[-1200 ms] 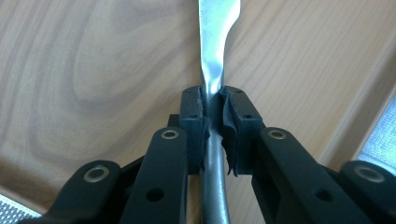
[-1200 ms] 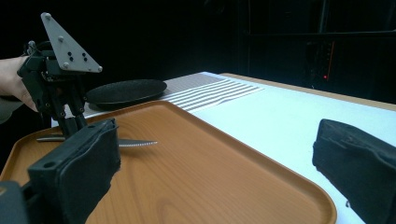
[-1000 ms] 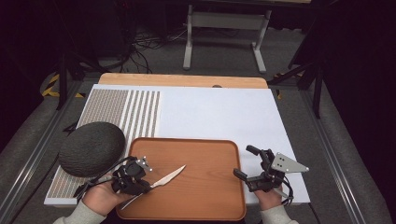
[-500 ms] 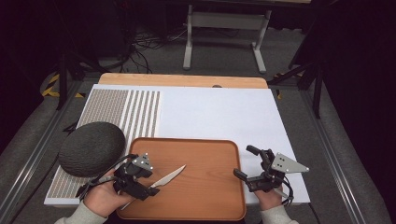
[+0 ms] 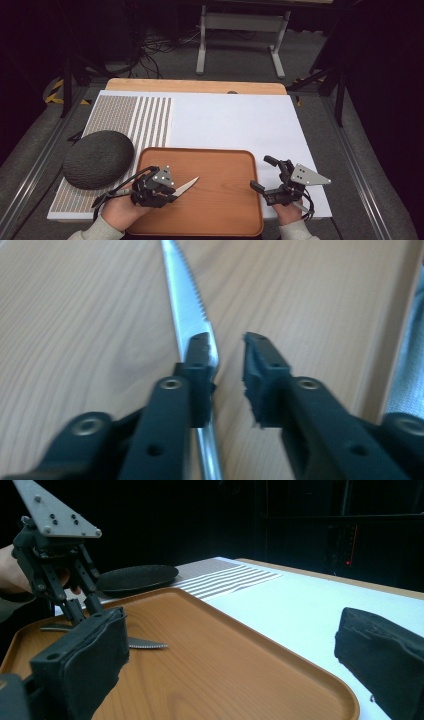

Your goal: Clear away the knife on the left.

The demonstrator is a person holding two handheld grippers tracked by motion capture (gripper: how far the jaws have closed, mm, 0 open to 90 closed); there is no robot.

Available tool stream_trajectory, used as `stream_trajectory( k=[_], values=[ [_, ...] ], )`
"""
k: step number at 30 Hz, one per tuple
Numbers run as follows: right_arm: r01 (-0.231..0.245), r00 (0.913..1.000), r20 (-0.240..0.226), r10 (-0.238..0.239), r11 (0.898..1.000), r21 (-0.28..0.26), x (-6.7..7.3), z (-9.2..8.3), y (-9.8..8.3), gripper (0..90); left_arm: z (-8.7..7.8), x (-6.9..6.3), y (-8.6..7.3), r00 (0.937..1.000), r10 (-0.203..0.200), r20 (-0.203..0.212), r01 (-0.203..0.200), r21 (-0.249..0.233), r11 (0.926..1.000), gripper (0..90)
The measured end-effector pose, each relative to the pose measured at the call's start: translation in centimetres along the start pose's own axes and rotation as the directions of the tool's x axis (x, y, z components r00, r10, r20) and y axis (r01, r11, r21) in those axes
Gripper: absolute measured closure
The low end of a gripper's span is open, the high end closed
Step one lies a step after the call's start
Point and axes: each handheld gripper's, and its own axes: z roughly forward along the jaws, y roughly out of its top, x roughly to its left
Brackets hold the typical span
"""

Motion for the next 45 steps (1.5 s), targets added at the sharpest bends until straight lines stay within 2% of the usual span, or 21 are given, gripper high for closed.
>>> stream_trajectory(
  k=[2, 3, 6, 9, 11, 16, 28, 45],
  values=[
    [-0.001, 1.0000, 0.000, 0.001, 1.000, 0.000, 0.0, 0.0, 0.0, 1.5, 0.5, -0.1, 0.2, 0.9993, 0.034, -0.014, -0.033, 0.046, 0.9984, 87.6],
    [-0.002, 1.0000, -0.001, 0.002, 1.000, 0.000, 0.0, 0.0, 0.0, 1.5, 0.6, -0.2, 0.2, 0.9988, 0.047, -0.014, -0.046, 0.056, 0.9973, 89.4],
    [-0.004, 1.0000, -0.002, 0.004, 1.000, 0.002, 0.0, 0.1, -0.1, 1.5, 0.9, -0.4, 0.3, 0.9970, 0.076, -0.016, -0.075, 0.087, 0.9934, 89.7],
    [-0.005, 1.0000, -0.001, 0.005, 1.000, 0.001, -0.1, 0.1, -0.1, 1.5, 1.0, -0.5, 0.3, 0.9956, 0.090, -0.026, -0.086, 0.102, 0.9910, 89.8],
    [-0.006, 1.0000, 0.000, 0.006, 1.000, 0.001, 0.0, 0.1, -0.1, 1.5, 1.1, -0.6, 0.2, 0.9932, 0.110, -0.037, -0.104, 0.130, 0.9860, 89.9],
    [-0.006, 1.0000, 0.001, 0.006, 1.000, -0.001, -0.1, 0.1, -0.1, 1.5, 1.4, -0.7, 0.2, 0.9905, 0.129, -0.048, -0.120, 0.164, 0.9792, 89.9],
    [-0.005, 1.0000, 0.003, 0.005, 1.000, 0.002, -0.1, 0.1, 0.0, 1.6, 1.3, -0.4, 0.1, 0.9908, 0.117, -0.068, -0.104, 0.171, 0.9798, 89.9],
    [0.002, 1.0000, 0.008, -0.002, 1.000, 0.007, 0.0, 0.1, 0.0, 1.8, 0.5, 1.2, -1.0, 0.9929, 0.053, -0.107, -0.034, 0.173, 0.9844, 89.9]
  ],
)
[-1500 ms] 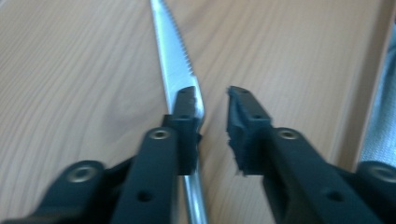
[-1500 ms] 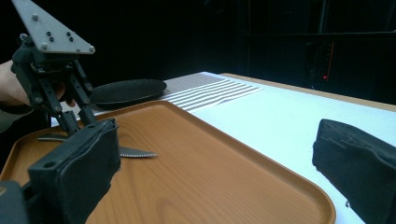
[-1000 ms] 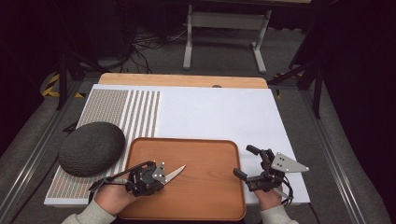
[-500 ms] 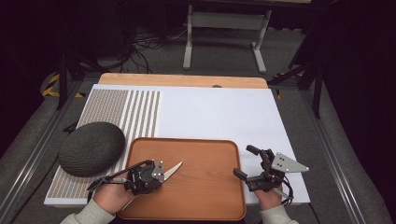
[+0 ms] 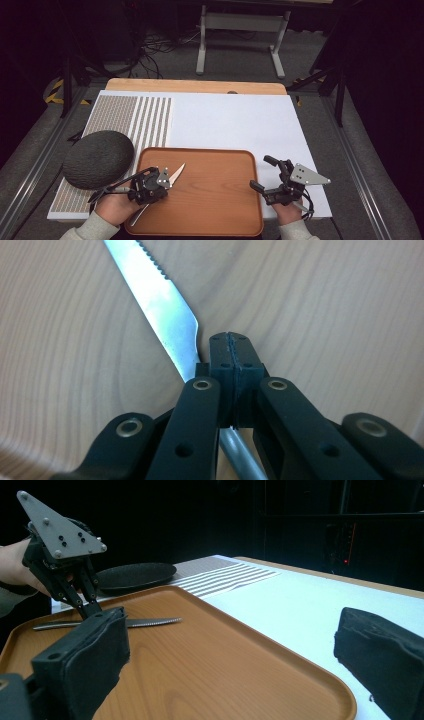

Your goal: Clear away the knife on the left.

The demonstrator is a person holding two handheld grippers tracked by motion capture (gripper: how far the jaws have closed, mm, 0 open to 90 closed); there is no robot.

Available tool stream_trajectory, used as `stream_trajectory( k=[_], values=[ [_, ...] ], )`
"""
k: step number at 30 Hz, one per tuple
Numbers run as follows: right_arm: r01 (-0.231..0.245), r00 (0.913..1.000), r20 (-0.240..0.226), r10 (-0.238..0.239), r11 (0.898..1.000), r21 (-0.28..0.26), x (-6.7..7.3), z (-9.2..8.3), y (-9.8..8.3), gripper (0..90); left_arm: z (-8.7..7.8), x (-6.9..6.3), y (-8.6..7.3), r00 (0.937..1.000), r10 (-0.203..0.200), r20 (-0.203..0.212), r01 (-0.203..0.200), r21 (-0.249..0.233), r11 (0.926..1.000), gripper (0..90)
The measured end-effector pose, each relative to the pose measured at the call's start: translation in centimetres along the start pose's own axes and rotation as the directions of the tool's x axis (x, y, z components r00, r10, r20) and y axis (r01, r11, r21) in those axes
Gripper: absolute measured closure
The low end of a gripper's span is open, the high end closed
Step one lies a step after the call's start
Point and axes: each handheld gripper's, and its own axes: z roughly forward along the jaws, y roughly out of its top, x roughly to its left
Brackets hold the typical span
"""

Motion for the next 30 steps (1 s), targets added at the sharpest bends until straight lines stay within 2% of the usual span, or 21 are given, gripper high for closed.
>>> stream_trajectory(
  k=[18, 30],
  values=[
    [0.008, 0.9999, 0.009, -0.008, 1.000, 0.000, 0.0, -0.1, 0.0, 2.1, -0.3, 1.8, -1.5, 0.9981, -0.057, -0.024, 0.057, -0.015, 0.9983, 90.0],
    [0.007, 0.9999, 0.007, -0.007, 1.000, 0.000, 0.0, -0.1, 0.0, 2.2, -0.6, 2.4, -2.2, 0.9954, -0.091, -0.030, 0.091, -0.009, 0.9958, 90.0]
  ],
)
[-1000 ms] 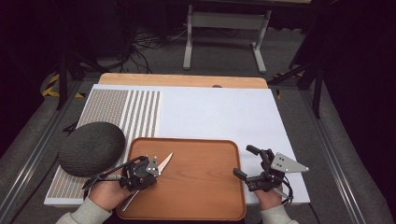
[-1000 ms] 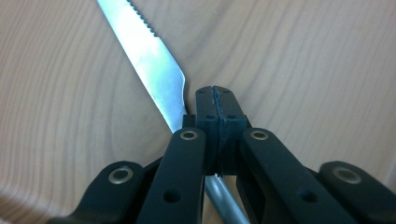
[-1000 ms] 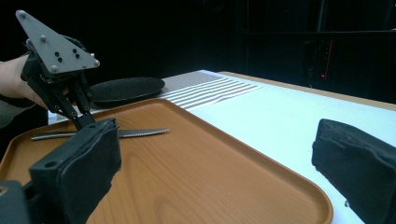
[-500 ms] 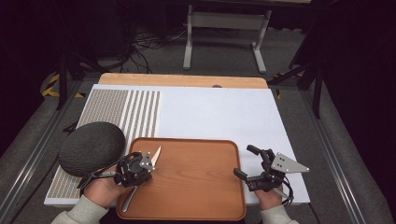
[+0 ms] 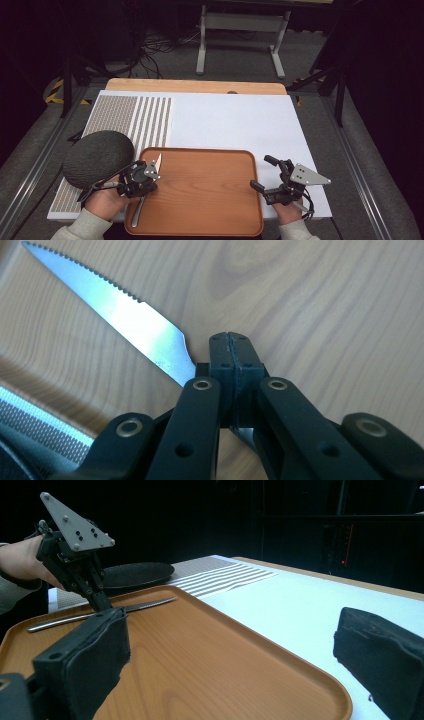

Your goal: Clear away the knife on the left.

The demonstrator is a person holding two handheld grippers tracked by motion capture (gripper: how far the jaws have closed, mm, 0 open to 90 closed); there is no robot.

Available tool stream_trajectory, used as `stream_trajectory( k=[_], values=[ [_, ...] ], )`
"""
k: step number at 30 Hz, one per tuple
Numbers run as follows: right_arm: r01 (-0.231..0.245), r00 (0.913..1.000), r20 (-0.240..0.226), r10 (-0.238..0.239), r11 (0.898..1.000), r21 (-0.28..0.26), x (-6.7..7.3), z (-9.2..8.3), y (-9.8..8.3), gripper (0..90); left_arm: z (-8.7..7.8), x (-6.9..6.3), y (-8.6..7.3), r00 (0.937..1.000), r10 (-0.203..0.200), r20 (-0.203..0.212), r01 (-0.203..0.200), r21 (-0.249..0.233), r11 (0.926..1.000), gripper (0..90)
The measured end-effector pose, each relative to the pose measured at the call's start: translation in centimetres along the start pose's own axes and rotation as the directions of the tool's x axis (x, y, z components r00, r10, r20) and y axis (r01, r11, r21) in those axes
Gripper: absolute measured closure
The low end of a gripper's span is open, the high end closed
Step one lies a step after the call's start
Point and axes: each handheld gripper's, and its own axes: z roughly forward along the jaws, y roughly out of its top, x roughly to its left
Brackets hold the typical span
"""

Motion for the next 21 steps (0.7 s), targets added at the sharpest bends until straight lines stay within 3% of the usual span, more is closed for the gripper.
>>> stream_trajectory(
  k=[21],
  values=[
    [0.002, 1.0000, -0.001, -0.002, 1.000, 0.001, -0.01, -0.04, 0.00, 2.2, -0.32, 0.80, -0.98, 0.9985, -0.054, -0.010, 0.054, 0.005, 0.9985, 89.9]
  ],
)
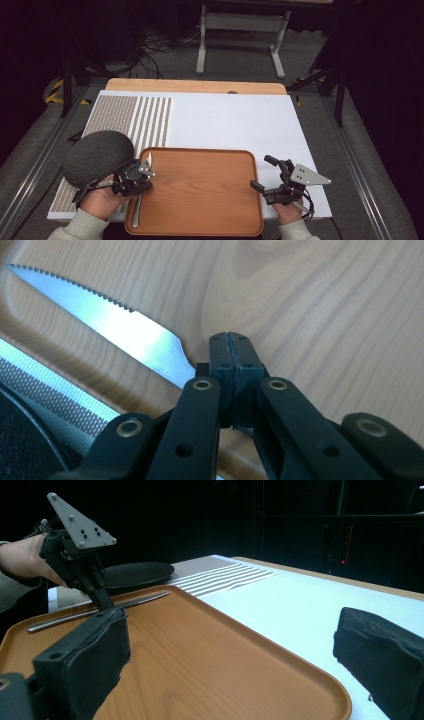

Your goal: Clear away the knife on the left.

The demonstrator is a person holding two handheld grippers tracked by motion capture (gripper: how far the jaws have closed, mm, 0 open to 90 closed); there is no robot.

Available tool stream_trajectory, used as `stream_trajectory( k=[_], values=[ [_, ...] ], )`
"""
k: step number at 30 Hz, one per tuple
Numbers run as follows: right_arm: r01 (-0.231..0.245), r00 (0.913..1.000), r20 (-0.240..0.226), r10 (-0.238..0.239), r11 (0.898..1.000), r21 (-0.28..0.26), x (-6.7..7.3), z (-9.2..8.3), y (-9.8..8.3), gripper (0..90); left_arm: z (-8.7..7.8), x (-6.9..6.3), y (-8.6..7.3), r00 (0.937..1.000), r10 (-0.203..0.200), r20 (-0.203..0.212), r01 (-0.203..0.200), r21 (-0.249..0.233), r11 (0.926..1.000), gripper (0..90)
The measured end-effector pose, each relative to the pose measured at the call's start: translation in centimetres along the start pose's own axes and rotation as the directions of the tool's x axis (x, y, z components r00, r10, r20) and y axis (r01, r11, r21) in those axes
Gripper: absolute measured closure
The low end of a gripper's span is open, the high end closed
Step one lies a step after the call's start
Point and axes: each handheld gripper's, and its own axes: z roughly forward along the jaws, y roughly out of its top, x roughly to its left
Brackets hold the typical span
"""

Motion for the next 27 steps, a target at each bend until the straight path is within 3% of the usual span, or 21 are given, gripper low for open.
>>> stream_trajectory(
  k=[10, 13, 14, 15, 17, 18, 20, 23, 24, 25, 26, 27],
  values=[
    [-0.001, 1.0000, 0.001, 0.001, 1.000, 0.003, 0.0, 0.0, 0.0, 2.2, -0.3, 0.2, -0.2, 0.9998, -0.004, 0.018, 0.005, -0.019, 0.9998, 89.5],
    [-0.005, 1.0000, 0.004, 0.005, 1.000, -0.004, 0.0, -0.2, 0.0, 2.2, -0.8, 0.3, -0.1, 0.9990, -0.013, 0.042, 0.015, -0.056, 0.9983, 70.0],
    [-0.005, 1.0000, 0.004, 0.005, 1.000, -0.004, 0.0, -0.2, 0.0, 2.2, -1.1, 0.3, -0.1, 0.9984, -0.011, 0.056, 0.016, -0.082, 0.9965, 70.0],
    [-0.005, 1.0000, 0.005, 0.005, 1.000, -0.004, 0.0, -0.2, 0.0, 2.2, -1.4, 0.3, -0.1, 0.9981, -0.008, 0.062, 0.015, -0.117, 0.9931, 62.4],
    [-0.002, 1.0000, 0.001, 0.002, 1.000, -0.002, 0.0, -0.1, 0.0, 2.2, -1.9, 0.2, -0.2, 0.9979, 0.002, 0.065, 0.010, -0.178, 0.9841, 48.6],
    [0.012, 0.9999, 0.004, -0.012, 1.000, 0.009, 0.2, 0.1, 0.0, 2.2, -2.4, 0.3, -0.3, 0.9967, 0.003, 0.081, 0.015, -0.222, 0.9750, 38.1],
    [0.025, 0.9997, 0.003, -0.026, 0.999, 0.026, 0.4, 0.4, 0.1, 2.2, -3.0, 0.4, -0.5, 0.9952, 0.010, 0.098, 0.017, -0.273, 0.9620, 32.2],
    [0.043, 0.9991, -0.004, -0.042, 0.998, 0.038, 0.7, 0.9, 0.2, 2.2, -3.4, 0.7, -1.0, 0.9908, 0.025, 0.133, 0.024, -0.356, 0.9342, 23.5],
    [0.043, 0.9991, -0.004, -0.042, 0.998, 0.038, 0.7, 0.9, 0.2, 2.2, -3.4, 0.7, -1.0, 0.9908, 0.025, 0.133, 0.024, -0.356, 0.9342, 21.2],
    [0.046, 0.9989, -0.007, -0.046, 0.998, 0.041, 0.8, 1.0, 0.3, 2.2, -3.7, 0.7, -1.2, 0.9903, 0.036, 0.134, 0.021, -0.401, 0.9159, 21.2],
    [0.047, 0.9988, -0.011, -0.047, 0.998, 0.043, 0.9, 1.2, 0.3, 2.2, -3.8, 0.6, -1.4, 0.9912, 0.037, 0.127, 0.021, -0.426, 0.9046, 16.4],
    [0.050, 0.9987, -0.012, -0.050, 0.998, 0.045, 0.9, 1.2, 0.3, 2.2, -3.8, 0.6, -1.4, 0.9912, 0.037, 0.127, 0.021, -0.426, 0.9046, 11.7]
  ],
)
